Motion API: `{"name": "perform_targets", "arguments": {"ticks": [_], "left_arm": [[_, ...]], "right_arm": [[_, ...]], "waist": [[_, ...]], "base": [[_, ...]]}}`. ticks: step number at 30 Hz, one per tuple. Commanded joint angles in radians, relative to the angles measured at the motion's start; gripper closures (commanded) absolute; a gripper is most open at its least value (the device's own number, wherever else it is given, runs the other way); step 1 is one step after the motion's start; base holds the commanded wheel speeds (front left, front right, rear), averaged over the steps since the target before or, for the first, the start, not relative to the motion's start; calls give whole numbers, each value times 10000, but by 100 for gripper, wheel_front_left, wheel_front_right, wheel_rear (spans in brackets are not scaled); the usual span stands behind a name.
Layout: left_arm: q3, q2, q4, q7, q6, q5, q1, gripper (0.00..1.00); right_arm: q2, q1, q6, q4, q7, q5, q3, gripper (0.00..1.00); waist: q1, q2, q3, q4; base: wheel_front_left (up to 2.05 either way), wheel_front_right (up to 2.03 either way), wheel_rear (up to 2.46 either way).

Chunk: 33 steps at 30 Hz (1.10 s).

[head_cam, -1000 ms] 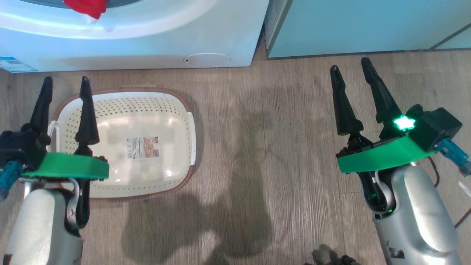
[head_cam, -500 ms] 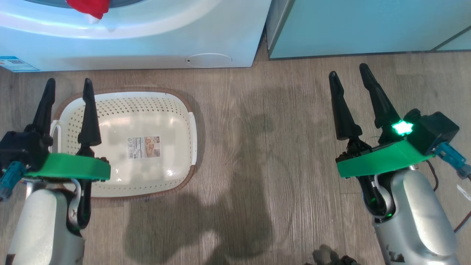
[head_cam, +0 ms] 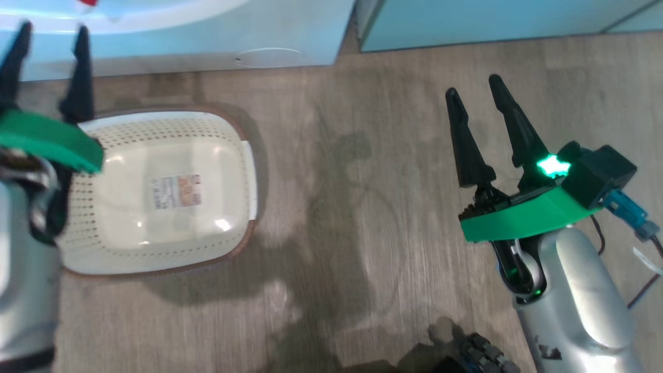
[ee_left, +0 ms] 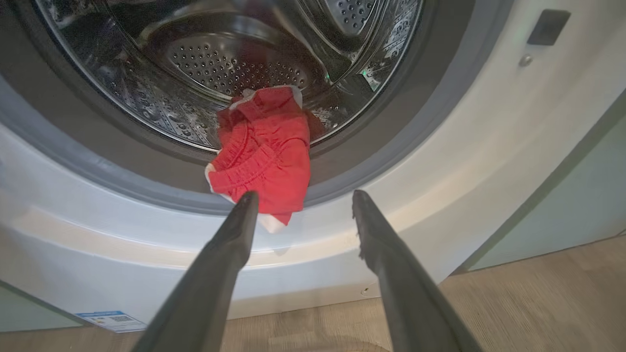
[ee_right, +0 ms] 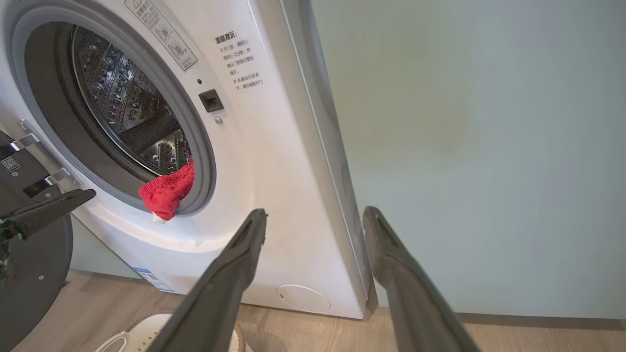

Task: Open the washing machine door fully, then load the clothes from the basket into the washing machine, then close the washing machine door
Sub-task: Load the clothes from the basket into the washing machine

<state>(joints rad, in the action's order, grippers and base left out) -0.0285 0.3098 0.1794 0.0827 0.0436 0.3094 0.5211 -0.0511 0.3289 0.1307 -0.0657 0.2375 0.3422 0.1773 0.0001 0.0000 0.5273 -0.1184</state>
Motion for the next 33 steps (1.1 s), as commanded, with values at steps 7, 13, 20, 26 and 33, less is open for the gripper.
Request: {"name": "perform_targets", "arguments": {"ticks": [7, 13, 20, 26, 33], "left_arm": [[663, 1588, 1161, -1376, 495, 611, 2025, 0], [661, 2707, 1983, -2434, 669, 722, 3355, 0], [403, 3873, 2735, -4577, 805, 1188, 4279, 0], [309, 4477, 2867, -5955, 821, 1553, 4664, 0], [96, 4812, 2981, -7868, 674, 1765, 4995, 0]], "right_arm": [[9, 518, 0, -12, 225, 704, 734, 0], [9, 727, 0, 194, 239, 1218, 799, 0], [9, 789, 0, 339, 241, 1582, 934, 0], [9, 913, 0, 415, 242, 1782, 1086, 0], [9, 867, 0, 432, 242, 1963, 1105, 0]], "waist": [[-1, 0, 920, -1158], [-1, 0, 1370, -1708], [-1, 0, 1617, -2045], [-1, 0, 1764, -2283], [-1, 0, 1839, -2505]], "base": [[0, 0, 0], [0, 0, 0], [0, 0, 0], [0, 0, 0], [0, 0, 0]]}}
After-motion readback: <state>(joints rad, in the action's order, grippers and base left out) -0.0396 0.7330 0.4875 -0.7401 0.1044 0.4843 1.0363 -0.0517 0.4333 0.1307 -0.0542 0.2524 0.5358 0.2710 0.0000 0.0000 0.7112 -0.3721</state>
